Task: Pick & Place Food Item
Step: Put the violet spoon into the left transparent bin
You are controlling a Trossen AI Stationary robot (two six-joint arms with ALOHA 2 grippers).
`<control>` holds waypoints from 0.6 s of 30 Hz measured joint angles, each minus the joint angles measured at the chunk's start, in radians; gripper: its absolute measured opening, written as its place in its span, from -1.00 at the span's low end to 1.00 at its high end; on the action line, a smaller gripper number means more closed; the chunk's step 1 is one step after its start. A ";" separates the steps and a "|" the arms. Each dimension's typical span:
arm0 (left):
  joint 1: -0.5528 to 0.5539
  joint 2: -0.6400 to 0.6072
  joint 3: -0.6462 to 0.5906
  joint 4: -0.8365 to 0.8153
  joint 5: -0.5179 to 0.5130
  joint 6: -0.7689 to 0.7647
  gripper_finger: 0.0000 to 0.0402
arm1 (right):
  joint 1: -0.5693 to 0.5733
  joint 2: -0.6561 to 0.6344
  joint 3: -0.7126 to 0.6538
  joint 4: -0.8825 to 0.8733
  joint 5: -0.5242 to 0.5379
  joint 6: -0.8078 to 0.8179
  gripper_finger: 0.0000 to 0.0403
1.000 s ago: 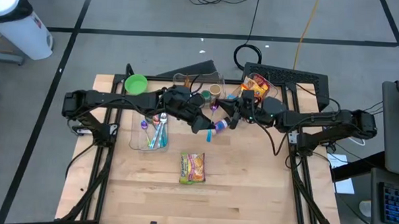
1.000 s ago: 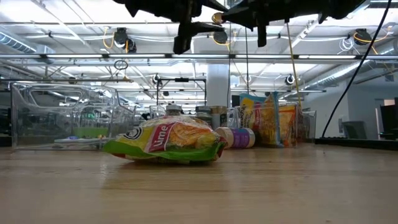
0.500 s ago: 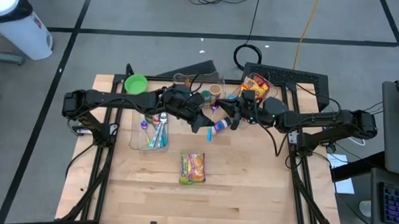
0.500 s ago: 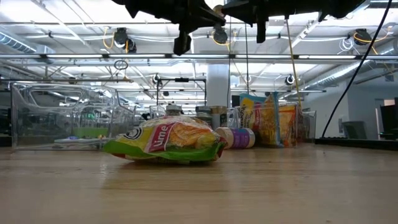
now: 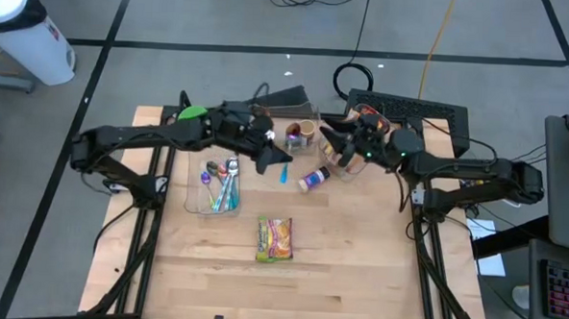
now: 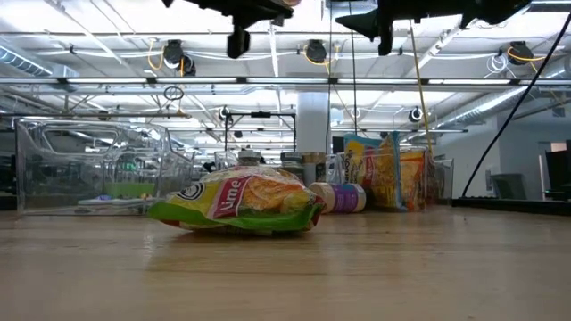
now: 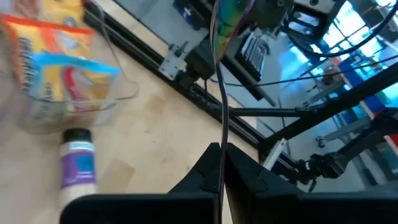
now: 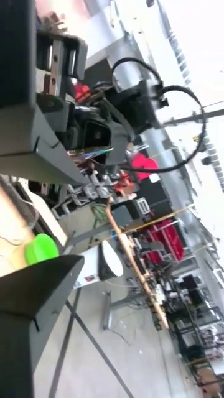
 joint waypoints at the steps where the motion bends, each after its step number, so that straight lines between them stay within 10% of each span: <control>1: 0.008 -0.018 0.000 -0.020 -0.006 0.009 -0.98 | -0.007 -0.011 0.000 -0.001 -0.001 0.000 -0.01; 18: 0.156 -0.472 0.001 -0.800 -0.263 -0.018 -0.98 | -0.036 -0.068 0.000 -0.160 -0.005 0.025 0.14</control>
